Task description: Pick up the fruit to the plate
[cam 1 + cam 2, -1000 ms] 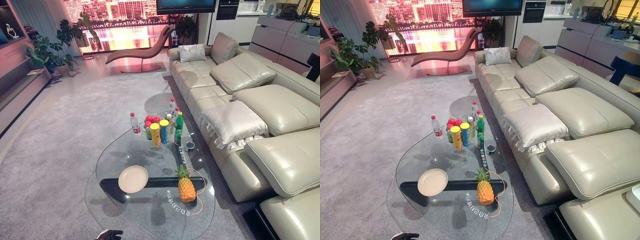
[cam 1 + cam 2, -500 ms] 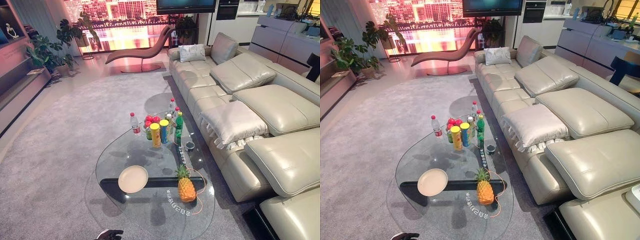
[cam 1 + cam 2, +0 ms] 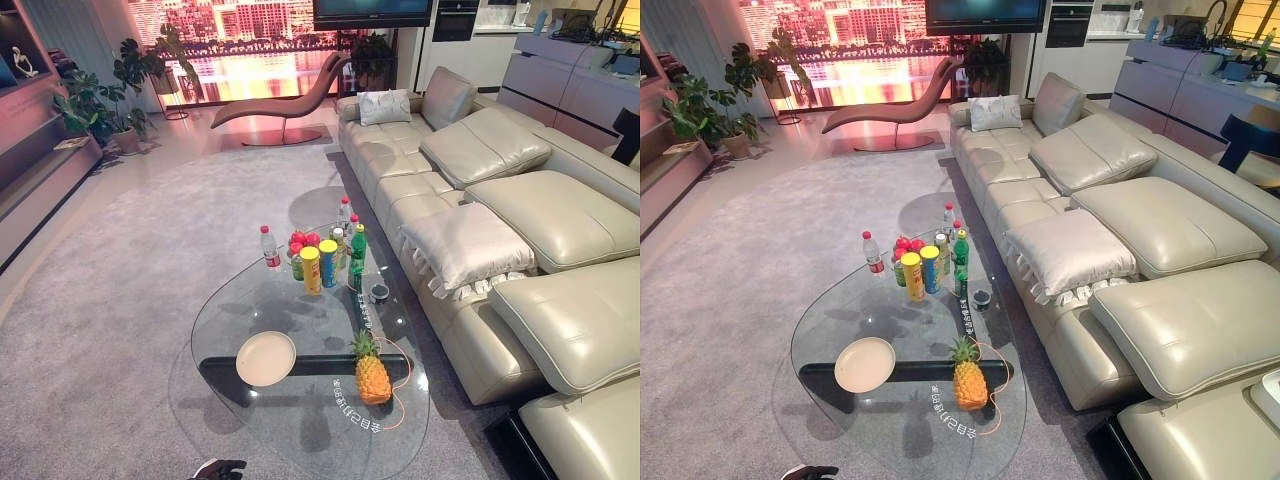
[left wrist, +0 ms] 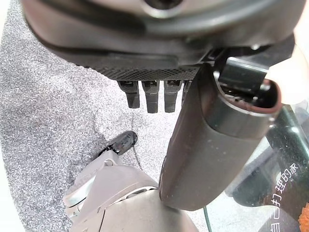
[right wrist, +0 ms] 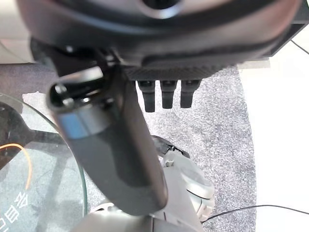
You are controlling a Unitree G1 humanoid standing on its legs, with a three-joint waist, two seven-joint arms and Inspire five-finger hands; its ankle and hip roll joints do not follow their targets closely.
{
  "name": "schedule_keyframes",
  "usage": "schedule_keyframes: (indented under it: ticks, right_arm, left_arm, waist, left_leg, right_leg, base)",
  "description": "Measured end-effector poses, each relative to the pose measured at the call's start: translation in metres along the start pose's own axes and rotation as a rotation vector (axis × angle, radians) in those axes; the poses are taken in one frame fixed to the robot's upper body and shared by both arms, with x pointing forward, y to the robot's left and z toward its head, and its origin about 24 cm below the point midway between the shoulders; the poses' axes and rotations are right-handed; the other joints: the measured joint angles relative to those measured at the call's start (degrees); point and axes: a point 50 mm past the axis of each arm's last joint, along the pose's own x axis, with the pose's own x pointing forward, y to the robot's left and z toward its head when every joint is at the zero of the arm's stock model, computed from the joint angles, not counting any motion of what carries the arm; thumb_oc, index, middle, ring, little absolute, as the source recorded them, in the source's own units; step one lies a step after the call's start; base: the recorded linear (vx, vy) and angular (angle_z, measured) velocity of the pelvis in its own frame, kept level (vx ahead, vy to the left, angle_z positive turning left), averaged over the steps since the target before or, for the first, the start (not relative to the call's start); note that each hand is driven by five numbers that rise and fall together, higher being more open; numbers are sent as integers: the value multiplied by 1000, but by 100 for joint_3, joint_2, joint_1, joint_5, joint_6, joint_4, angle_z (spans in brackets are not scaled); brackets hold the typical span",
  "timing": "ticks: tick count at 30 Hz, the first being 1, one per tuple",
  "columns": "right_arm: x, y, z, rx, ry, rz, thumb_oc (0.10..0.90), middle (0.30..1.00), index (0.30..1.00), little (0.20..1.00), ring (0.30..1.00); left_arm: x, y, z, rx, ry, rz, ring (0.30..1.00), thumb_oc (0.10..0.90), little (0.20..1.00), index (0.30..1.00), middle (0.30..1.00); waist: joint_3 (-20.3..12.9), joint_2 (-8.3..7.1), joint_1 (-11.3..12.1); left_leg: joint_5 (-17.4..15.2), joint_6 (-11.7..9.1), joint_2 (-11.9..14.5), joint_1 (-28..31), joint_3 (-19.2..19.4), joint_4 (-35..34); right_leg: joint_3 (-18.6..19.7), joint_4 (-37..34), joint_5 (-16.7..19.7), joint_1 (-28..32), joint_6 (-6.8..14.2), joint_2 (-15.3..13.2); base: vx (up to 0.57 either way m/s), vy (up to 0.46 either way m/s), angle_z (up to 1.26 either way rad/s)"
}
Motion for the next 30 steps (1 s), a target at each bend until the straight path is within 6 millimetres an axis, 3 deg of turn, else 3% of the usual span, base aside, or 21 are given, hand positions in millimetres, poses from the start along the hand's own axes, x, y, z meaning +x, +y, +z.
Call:
schedule_keyframes:
  ticks: [8,16,18,24,30]
  right_arm:
    - [0,0,0,0,1,0,800,900,900,900,900]
    - [0,-1,-1,4,10,-4,800,900,900,900,900]
    - [0,-4,5,3,-4,-16,800,900,900,900,900]
    - [-4,-24,45,5,-90,-79,800,900,900,900,900]
    - [-10,-33,79,45,-198,-111,800,900,900,900,900]
  left_arm:
    - [-1,1,-6,-43,20,7,900,800,900,900,900]
    - [-1,1,-6,-106,12,11,900,800,900,900,900]
    - [0,4,1,-124,-1,16,900,800,900,900,900]
    - [1,16,49,-177,-139,27,900,800,900,900,900]
    - [-2,17,77,-297,-256,-155,900,800,900,900,900]
  waist:
    - [5,-5,2]
    - [49,56,4]
    - [170,109,4]
    - [1132,394,-5]
    - [1659,352,-19]
  left_leg:
    - [-13,-5,6,-17,0,0]
    - [34,-32,-4,-434,7,20]
    - [91,-30,-21,-633,-1,41]
    - [336,70,-137,-1388,-106,45]
    - [388,89,-149,-1655,-95,44]
  right_leg:
    - [-2,-1,-7,-18,4,1]
    - [20,1,57,-470,9,-4]
    - [24,16,113,-662,7,-11]
    - [72,35,388,-1387,-13,-32]
    - [136,32,454,-1690,-26,-36]
  base:
    - [0,0,0]
    - [-51,19,-1]
    - [-122,31,0]
    - [-129,19,0]
    - [-54,11,-3]
